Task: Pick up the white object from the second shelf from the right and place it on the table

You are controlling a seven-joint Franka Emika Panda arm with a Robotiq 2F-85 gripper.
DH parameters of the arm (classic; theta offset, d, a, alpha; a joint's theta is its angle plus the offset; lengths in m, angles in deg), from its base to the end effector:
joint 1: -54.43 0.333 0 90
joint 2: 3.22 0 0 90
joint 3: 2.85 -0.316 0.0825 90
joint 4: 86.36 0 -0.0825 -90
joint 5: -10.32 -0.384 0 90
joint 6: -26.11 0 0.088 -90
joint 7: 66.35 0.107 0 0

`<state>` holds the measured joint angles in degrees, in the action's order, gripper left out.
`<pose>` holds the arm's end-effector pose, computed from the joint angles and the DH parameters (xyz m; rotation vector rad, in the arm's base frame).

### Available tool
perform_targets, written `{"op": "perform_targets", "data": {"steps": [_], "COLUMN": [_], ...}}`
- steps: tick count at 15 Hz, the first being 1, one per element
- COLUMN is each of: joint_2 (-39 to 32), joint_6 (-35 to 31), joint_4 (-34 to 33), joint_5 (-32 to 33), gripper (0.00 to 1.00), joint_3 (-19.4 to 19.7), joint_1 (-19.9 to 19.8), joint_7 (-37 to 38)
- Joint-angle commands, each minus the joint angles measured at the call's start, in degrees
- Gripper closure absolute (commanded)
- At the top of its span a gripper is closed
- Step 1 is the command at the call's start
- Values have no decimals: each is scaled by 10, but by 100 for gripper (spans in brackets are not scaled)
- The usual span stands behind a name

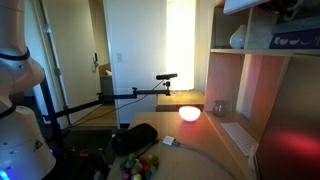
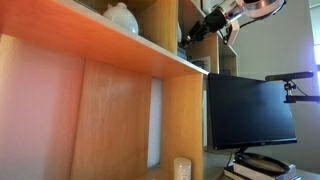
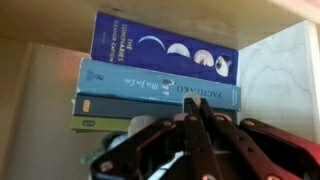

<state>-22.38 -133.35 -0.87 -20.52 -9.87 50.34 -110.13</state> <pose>0.7108 -0.0018 0.5918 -2.6137 -0.4980 -1.4913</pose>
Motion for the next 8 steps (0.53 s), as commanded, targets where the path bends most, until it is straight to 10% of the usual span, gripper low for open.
{"op": "perform_targets", "data": {"steps": [1, 8], "joint_2": [58, 155], "joint_6": [-23, -30], "joint_4": [91, 214], "joint_5": [-29, -86], "gripper": [98, 98], "joint_3": [-9, -10], "joint_1": [-13, -24], "joint_7": [-27, -51]}}
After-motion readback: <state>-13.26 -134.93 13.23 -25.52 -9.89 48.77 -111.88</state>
